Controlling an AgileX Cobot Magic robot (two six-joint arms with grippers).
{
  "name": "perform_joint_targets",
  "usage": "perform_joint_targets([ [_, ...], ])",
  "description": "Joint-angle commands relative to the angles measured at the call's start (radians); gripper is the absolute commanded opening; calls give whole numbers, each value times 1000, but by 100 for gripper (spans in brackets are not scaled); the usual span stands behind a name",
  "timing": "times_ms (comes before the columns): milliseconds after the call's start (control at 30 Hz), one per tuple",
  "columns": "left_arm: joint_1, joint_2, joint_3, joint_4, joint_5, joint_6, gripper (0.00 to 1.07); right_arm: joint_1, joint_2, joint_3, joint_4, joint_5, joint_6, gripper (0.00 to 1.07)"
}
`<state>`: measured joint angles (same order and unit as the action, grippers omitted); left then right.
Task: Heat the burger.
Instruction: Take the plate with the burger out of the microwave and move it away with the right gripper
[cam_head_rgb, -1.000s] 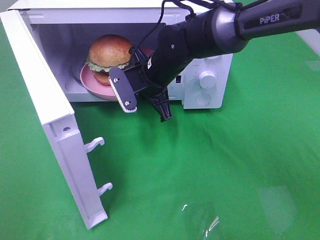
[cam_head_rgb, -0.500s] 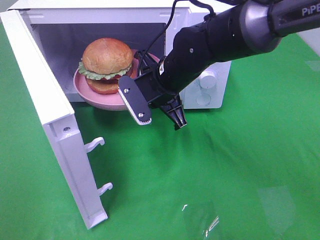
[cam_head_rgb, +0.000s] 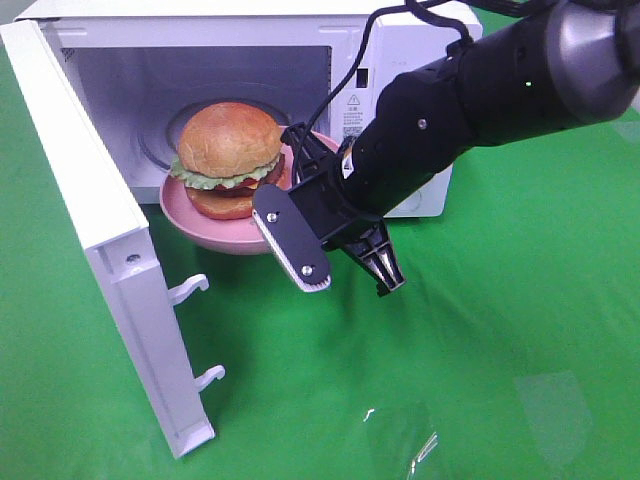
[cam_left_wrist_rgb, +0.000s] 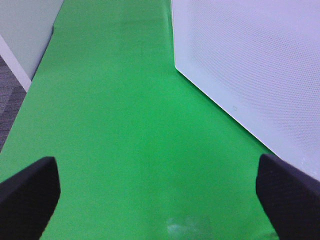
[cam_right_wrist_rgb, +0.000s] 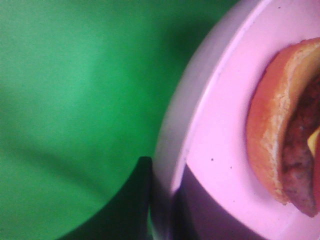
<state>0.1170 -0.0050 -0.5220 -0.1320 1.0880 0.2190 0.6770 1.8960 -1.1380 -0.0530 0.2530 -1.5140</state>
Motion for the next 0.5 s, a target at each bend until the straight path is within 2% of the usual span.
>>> perform_joint_targets([
  [33, 3, -18, 2, -7, -13, -1, 100, 0, -79, 59, 6, -84, 29, 0],
  [500, 3, -18, 2, -7, -13, -1, 100, 11, -292, 290, -78, -102, 158, 0],
])
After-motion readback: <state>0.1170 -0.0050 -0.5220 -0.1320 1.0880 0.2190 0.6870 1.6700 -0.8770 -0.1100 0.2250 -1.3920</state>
